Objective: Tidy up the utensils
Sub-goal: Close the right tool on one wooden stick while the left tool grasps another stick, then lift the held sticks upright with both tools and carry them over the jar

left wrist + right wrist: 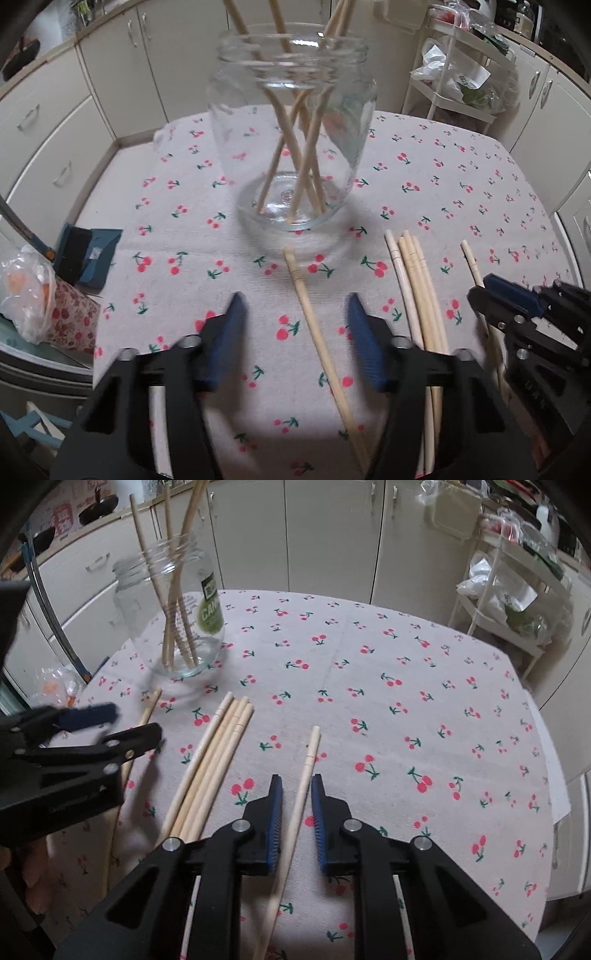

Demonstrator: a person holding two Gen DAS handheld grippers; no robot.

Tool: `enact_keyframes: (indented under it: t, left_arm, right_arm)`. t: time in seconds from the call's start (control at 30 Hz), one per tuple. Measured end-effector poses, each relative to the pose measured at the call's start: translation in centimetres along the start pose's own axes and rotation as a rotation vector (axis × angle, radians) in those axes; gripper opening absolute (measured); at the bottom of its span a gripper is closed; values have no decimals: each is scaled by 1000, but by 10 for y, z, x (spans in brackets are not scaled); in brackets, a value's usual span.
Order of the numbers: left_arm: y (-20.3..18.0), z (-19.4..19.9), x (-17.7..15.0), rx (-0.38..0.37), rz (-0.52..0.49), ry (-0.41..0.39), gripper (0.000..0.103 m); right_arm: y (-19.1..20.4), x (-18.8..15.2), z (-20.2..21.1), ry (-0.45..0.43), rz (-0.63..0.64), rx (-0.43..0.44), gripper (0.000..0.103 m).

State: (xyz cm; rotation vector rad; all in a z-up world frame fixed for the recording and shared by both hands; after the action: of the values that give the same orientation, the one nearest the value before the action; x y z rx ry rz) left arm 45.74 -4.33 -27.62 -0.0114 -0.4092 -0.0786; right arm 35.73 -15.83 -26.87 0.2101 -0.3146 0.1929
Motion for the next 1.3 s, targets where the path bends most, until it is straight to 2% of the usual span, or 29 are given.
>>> enact_keyframes:
  t: [0.03,0.1,0.2,0.37,0.47,0.53,0.57,0.63,0.73,0.9,1.03,1.17,1.3]
  left_arm:
    - [-2,0,2,2,-13,-2,20]
    - [-2,0,3,-50,-11,20,12]
    - [-1,0,3,-63,-20,36,11]
    - [0,-1,4,-57,-22,46,13]
    - [-3,-2,4,-37,-39,27,13]
    - [-6,0,4,-62,-39,24,6]
    - [-6,1,3,-98,-28,34,5]
    - [-5,9,1,-122,-13,17,5]
    - [2,30,-4,-168,6,-44,5]
    - [16,86,-7,-215,41,-211,5]
    - [29,140,2,-243,76,-394,5]
    - [38,187,18,-231,119,-575,5]
    - [45,211,41,-231,166,-680,5]
  right_arm:
    - [-3,0,0,10,-16,31,8]
    - [-11,-1,1,27,-53,84,7]
    - [-16,1,0,47,-82,124,6]
    - [-9,7,-4,53,-35,98,9]
    - [-7,6,-5,48,-15,78,7]
    - [-10,6,-5,51,-31,96,6]
    - [-12,4,-4,50,-50,111,6]
    - [-18,0,3,23,-105,153,6]
    - [-22,-6,24,-46,-171,216,6]
    - [-25,-8,75,-260,-271,319,6]
    - [-24,-7,117,-427,-299,322,6]
    - [-21,0,159,-575,-288,291,6]
    - [-21,3,185,-666,-276,269,6]
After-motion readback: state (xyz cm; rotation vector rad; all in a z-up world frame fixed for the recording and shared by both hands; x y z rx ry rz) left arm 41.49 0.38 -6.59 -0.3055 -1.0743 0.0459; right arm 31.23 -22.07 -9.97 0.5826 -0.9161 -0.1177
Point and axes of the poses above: each gripper's, at about its wrist camera, not at the fingertips, and z roughly against the way its jaws point, y to its left, x to its top, the point moved 3 cm from there along -z, roughly the way its jaws point, and after that the axes turned 7 degrees about y, right-handed, at the moved point
